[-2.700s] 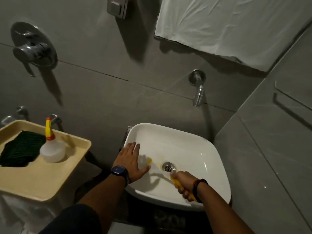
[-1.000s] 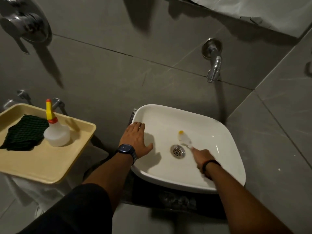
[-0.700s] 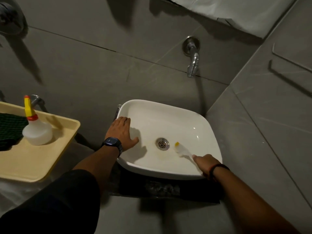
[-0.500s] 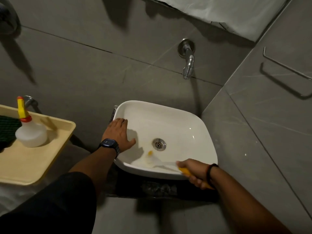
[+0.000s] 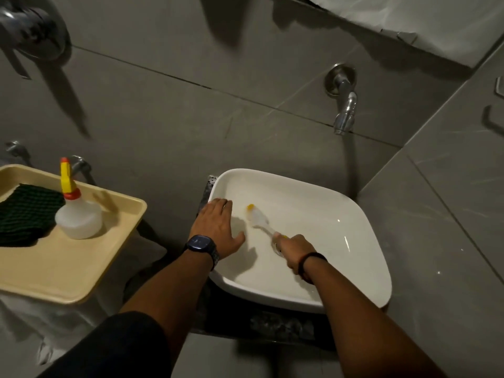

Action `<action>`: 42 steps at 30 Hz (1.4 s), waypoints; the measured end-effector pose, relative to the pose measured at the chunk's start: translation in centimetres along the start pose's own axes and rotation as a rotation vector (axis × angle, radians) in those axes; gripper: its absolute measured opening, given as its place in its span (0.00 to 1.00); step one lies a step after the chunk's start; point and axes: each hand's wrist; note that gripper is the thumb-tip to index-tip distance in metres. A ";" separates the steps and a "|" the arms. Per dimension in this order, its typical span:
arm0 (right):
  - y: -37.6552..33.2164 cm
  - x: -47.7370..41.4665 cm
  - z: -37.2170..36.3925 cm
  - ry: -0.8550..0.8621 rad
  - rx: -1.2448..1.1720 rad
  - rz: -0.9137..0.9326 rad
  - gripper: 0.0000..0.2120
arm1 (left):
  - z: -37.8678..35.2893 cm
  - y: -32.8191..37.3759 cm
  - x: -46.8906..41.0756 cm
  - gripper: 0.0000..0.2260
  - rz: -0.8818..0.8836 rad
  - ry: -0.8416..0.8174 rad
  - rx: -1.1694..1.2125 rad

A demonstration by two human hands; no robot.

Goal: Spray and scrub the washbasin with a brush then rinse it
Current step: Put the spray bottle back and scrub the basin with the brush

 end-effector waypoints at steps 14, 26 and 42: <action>8.2 5.6 7.6 -0.170 0.087 -0.288 0.21 | 0.5 0.5 0.1 0.38 0.018 -0.083 -0.056; 1.5 2.2 1.5 0.046 -0.035 -0.102 0.22 | 0.1 0.0 0.1 0.37 0.010 -0.041 -0.035; 8.1 3.9 7.7 0.079 0.156 -0.271 0.16 | 0.4 0.5 0.1 0.37 0.008 -0.087 -0.062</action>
Point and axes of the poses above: each hand's wrist, its own x-axis away from the middle knuckle, its own z-axis out of the back of the hand, y = z × x, and after that the axes turned 9 degrees about x, right-handed
